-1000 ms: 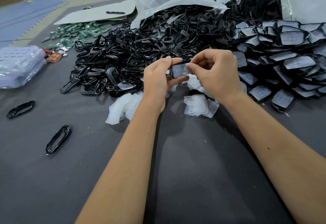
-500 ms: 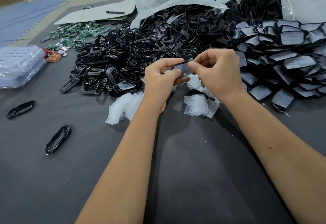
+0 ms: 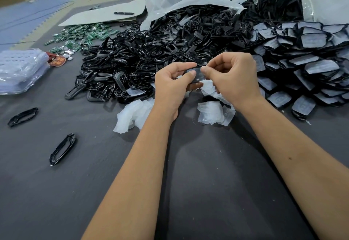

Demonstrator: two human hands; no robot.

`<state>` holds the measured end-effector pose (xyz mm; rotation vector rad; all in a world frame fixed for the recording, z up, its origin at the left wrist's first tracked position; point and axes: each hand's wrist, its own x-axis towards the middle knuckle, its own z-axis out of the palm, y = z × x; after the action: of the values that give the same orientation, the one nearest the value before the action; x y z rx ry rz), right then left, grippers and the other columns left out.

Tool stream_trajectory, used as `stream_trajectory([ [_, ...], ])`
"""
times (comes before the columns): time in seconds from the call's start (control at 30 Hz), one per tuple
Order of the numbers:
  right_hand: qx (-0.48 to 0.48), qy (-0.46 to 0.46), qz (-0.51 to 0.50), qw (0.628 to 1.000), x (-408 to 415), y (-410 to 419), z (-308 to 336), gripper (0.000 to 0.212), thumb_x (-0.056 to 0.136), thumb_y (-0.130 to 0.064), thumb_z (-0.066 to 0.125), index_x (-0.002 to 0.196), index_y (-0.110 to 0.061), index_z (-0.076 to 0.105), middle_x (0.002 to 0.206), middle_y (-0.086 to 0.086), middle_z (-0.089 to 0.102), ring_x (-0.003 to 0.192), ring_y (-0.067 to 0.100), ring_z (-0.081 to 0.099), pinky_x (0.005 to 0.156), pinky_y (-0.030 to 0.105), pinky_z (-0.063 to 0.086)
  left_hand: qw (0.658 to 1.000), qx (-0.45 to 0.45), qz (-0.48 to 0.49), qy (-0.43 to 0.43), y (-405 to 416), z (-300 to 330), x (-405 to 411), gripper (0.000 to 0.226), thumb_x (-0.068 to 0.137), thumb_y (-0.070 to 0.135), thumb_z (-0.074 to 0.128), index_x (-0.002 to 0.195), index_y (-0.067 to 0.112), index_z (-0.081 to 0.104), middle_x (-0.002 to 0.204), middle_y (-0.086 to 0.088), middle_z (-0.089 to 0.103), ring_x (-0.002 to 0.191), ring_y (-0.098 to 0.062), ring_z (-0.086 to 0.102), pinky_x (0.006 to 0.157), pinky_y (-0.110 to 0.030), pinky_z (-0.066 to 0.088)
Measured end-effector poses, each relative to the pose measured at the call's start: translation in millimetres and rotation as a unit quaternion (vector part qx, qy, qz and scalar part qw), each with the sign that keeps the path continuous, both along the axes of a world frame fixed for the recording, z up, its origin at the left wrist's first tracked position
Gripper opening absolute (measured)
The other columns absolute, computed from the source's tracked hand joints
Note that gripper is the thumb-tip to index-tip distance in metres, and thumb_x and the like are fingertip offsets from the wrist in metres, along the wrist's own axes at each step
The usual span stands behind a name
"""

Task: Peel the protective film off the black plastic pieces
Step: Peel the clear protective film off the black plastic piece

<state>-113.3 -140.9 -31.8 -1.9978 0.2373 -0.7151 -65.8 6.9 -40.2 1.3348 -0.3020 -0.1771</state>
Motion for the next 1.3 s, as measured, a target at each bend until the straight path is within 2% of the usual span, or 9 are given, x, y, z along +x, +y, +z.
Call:
stream_trajectory([
  [0.1,-0.001,-0.004,0.004,1.000,0.0,0.1,-0.3,0.012,0.085,-0.022,0.084,0.078,-0.015,0.076,0.065,-0.003,0.071,0.051,0.006,0.061,0.057,0.028,0.051,1.000,0.000,-0.001,-0.010,-0.5,-1.1,0.3,0.017,0.094,-0.011,0.063,0.102,0.000,0.074,0.098,-0.026,0.075,0.088,-0.033,0.077,0.069,-0.030,0.061],
  [0.23,-0.003,-0.006,0.009,1.000,0.5,0.0,-1.0,0.011,0.085,-0.021,0.084,0.079,-0.015,0.077,0.066,-0.003,0.072,0.052,0.006,0.062,0.058,0.026,0.051,1.000,0.000,-0.001,-0.011,-0.5,0.2,-0.9,0.019,0.094,-0.010,0.063,0.099,0.003,0.075,0.100,-0.027,0.075,0.084,-0.032,0.077,0.065,-0.026,0.060],
  [0.47,-0.018,-0.007,0.005,1.000,0.2,0.8,-1.3,0.011,0.085,-0.022,0.083,0.080,-0.015,0.077,0.069,-0.004,0.073,0.061,0.010,0.068,0.062,0.026,0.056,1.000,0.004,0.005,-0.001,-1.4,1.4,-3.1,0.020,0.096,-0.010,0.061,0.096,0.005,0.074,0.100,-0.028,0.075,0.076,-0.029,0.076,0.045,-0.014,0.047],
  [0.7,-0.021,0.007,-0.008,1.000,-0.8,2.8,0.3,0.013,0.085,-0.024,0.083,0.080,-0.014,0.077,0.071,-0.002,0.074,0.068,0.016,0.073,0.072,0.040,0.063,1.000,0.010,0.021,0.005,-3.8,-2.8,0.8,0.010,0.099,-0.001,0.066,0.103,0.002,0.074,0.100,-0.027,0.075,0.079,-0.030,0.076,0.049,-0.015,0.050],
  [0.83,-0.024,0.009,-0.017,1.000,-1.2,4.8,0.0,0.015,0.086,-0.026,0.083,0.078,-0.015,0.076,0.070,-0.003,0.074,0.066,0.014,0.072,0.069,0.035,0.062,0.999,0.012,0.029,0.006,-4.3,-4.2,1.0,0.010,0.100,0.007,0.067,0.102,0.003,0.075,0.093,-0.021,0.077,0.073,-0.027,0.077,0.047,-0.015,0.049],
  [0.93,-0.023,0.011,-0.027,0.999,-0.8,5.2,-0.8,0.015,0.085,-0.026,0.083,0.078,-0.015,0.076,0.068,-0.004,0.073,0.063,0.012,0.070,0.066,0.029,0.059,1.000,0.005,0.025,0.013,-3.3,-2.6,1.4,0.024,0.106,0.021,0.061,0.095,0.007,0.076,0.090,-0.020,0.078,0.070,-0.027,0.077,0.044,-0.014,0.047],
  [1.1,-0.013,0.011,-0.036,0.999,-0.1,5.1,-2.2,0.015,0.085,-0.025,0.083,0.076,-0.016,0.076,0.066,-0.006,0.073,0.058,0.008,0.068,0.063,0.028,0.058,0.998,-0.030,0.001,0.054,-2.1,-1.4,3.5,0.051,0.110,0.040,0.046,0.096,0.000,0.076,0.088,-0.021,0.078,0.070,-0.032,0.076,0.059,-0.027,0.060],
  [1.2,-0.011,0.008,-0.040,0.999,0.1,5.4,-2.2,0.015,0.085,-0.025,0.083,0.075,-0.017,0.075,0.066,-0.006,0.073,0.057,0.008,0.068,0.062,0.027,0.057,0.998,-0.041,-0.002,0.052,-1.7,-1.2,3.6,0.047,0.110,0.033,0.048,0.097,-0.001,0.076,0.090,-0.022,0.077,0.075,-0.034,0.076,0.064,-0.031,0.062],
  [1.3,-0.016,0.003,-0.043,0.999,-0.4,5.9,-1.8,0.015,0.085,-0.026,0.083,0.074,-0.018,0.075,0.066,-0.007,0.072,0.058,0.007,0.068,0.061,0.024,0.055,0.999,-0.023,-0.003,0.037,-1.6,-0.3,1.3,0.021,0.104,0.010,0.058,0.098,0.000,0.076,0.094,-0.025,0.076,0.073,-0.031,0.076,0.052,-0.021,0.055],
])
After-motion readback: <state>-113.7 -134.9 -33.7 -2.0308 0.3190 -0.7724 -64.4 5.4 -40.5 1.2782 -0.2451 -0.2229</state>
